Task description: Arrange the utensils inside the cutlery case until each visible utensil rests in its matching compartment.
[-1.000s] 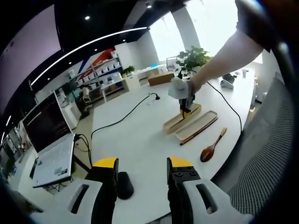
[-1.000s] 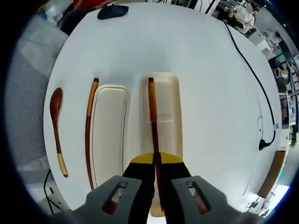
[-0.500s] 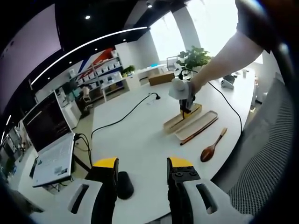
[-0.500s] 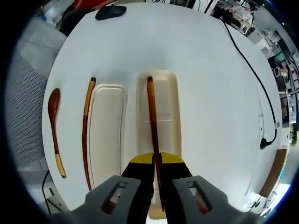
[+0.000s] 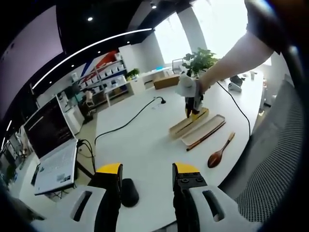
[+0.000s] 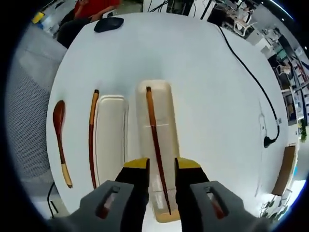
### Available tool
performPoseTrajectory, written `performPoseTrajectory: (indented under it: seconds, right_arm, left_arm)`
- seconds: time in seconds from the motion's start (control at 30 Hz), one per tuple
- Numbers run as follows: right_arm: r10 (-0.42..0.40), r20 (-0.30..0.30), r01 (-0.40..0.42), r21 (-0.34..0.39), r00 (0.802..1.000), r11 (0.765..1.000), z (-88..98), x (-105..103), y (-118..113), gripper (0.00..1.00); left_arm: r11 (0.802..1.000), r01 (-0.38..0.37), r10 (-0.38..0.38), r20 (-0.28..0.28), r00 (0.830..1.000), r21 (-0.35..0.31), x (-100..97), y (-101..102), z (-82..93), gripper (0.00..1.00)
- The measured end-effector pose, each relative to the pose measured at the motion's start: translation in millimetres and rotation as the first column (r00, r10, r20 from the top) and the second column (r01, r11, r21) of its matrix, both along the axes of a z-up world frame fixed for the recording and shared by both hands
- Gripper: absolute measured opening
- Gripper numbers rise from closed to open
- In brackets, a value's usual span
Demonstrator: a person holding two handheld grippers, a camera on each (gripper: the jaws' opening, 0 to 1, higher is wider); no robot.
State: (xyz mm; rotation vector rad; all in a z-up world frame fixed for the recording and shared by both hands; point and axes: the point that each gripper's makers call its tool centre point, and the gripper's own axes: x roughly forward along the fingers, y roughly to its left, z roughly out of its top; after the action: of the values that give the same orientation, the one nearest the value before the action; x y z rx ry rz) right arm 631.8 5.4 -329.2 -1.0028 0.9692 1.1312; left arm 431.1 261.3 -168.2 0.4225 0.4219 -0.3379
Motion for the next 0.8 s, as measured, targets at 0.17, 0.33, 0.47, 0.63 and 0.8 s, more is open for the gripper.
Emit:
performPoseTrajectory:
  seconds: [0.17, 0.33, 0.47, 0.63, 0.8]
  right_arm:
    - [-0.071, 0.038, 0.069, 0.056, 0.997, 0.996, 9.5, 3, -2, 0.33]
    - [-0.085, 0.054, 0.081, 0.079, 0.995, 0.994, 16.1, -4, -5, 0.38]
    - [-0.137, 0.037, 0.133, 0.089, 0.990, 0.987, 20.7, -13, -13, 0.41]
    - [-0.153, 0.034, 0.149, 0.096, 0.988, 0.984, 21.5, -26, -20, 0.45]
    - [-0.168, 0.028, 0.164, 0.097, 0.985, 0.982, 23.9, -38, -30, 0.48]
  left_arm:
    - [1.000, 0.004, -0.004, 0.006, 1.000, 0.001, 1.6, 0, 0.8, 0.42]
    - [1.000, 0.007, -0.007, 0.015, 1.000, -0.001, 1.9, -2, 2.9, 0.42]
    - [1.000, 0.005, -0.005, 0.022, 1.000, 0.000, 2.2, -2, 4.7, 0.42]
    - [1.000, 0.009, -0.008, 0.027, 1.000, -0.003, 1.9, -2, 4.7, 0.42]
    - [1.000, 0.009, -0.009, 0.027, 1.000, -0.003, 2.1, 5, 0.1, 0.42]
